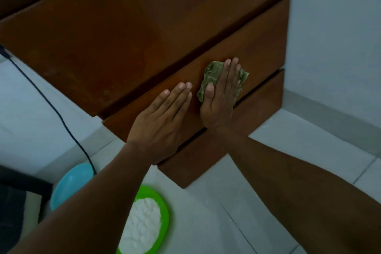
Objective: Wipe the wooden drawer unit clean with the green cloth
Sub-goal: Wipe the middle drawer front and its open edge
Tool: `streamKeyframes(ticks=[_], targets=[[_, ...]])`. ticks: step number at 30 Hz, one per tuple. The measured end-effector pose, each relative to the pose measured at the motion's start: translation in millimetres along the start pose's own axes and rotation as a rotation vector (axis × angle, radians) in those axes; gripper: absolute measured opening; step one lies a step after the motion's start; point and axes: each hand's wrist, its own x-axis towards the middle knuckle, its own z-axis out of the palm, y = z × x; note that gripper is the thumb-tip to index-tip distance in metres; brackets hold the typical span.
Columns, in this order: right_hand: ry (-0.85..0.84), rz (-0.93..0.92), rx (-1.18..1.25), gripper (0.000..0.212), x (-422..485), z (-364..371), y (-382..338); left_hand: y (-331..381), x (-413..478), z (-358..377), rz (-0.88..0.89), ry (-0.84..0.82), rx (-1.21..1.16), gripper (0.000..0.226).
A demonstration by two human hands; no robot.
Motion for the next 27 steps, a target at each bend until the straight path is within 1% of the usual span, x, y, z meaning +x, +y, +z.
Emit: streamKeyframes(ticks=[4,9,11,15,18,20,23,25,27], targets=[[0.049,0.068,-0.005,0.069,22.5,-4.2,29.6,9.9,32.0,5.5,0.022,0.021,-0.020,0.070],[0.115,0.153,0.000,0.066,47.3,-11.0,70.3,24.6,54.0,17.7,0.014,-0.002,0.042,0.071],[0.129,0.224,0.041,0.065,55.0,-13.6,81.0,28.5,55.5,21.1,-0.002,0.004,0.058,0.069],[0.174,0.382,0.112,0.054,67.5,-23.2,89.1,31.0,55.7,22.0,-0.021,0.019,0.034,0.071],[0.130,0.554,-0.014,0.049,75.6,-43.1,87.2,31.2,54.9,20.9,-0.023,0.007,0.026,0.069],[0.094,0.622,-0.089,0.047,78.9,-55.6,88.3,34.0,51.0,22.7,-0.016,-0.019,-0.019,0.071],[0.107,0.601,-0.096,0.042,76.4,-67.6,85.6,44.1,30.4,32.9,-0.040,-0.051,-0.105,0.074],[0.091,0.590,-0.136,0.038,65.7,-71.6,80.8,54.7,6.5,40.6,-0.106,-0.080,-0.160,0.076],[0.084,0.540,-0.173,0.035,47.9,-73.1,72.1,69.2,-19.9,46.5,-0.191,-0.099,-0.232,0.076]])
